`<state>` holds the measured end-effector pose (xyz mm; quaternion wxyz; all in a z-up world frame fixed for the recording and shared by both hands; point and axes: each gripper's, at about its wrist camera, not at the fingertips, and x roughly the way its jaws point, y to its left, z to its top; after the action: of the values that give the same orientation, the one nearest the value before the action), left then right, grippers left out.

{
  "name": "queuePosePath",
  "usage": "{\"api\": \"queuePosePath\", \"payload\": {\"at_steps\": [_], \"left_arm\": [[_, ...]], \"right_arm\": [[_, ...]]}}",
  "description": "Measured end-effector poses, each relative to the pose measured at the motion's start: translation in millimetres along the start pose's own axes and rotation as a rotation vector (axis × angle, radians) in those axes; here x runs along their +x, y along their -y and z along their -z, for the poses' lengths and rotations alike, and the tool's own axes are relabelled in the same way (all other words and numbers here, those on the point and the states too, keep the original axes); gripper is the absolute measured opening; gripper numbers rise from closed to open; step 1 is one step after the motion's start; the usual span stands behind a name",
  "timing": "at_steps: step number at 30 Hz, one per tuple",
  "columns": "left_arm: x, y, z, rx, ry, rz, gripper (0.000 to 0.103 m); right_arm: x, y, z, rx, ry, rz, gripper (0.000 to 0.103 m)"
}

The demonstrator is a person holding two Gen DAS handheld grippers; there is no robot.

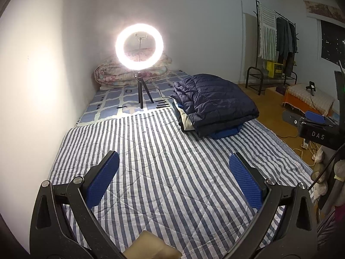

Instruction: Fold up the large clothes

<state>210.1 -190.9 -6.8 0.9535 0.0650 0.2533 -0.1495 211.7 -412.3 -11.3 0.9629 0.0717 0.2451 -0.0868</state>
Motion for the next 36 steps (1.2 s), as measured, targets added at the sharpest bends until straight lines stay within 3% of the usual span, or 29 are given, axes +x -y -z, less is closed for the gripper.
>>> {"api": "queuePosePath", "payload": {"at_steps": [36], "left_arm": [[-2.4,-6.2,3.6,-0.011,0.010,-0.008,0.103]], "right_arm": [[1.6,-4.5,4.8,-0.012,-0.015,-0.003,0.103]]}}
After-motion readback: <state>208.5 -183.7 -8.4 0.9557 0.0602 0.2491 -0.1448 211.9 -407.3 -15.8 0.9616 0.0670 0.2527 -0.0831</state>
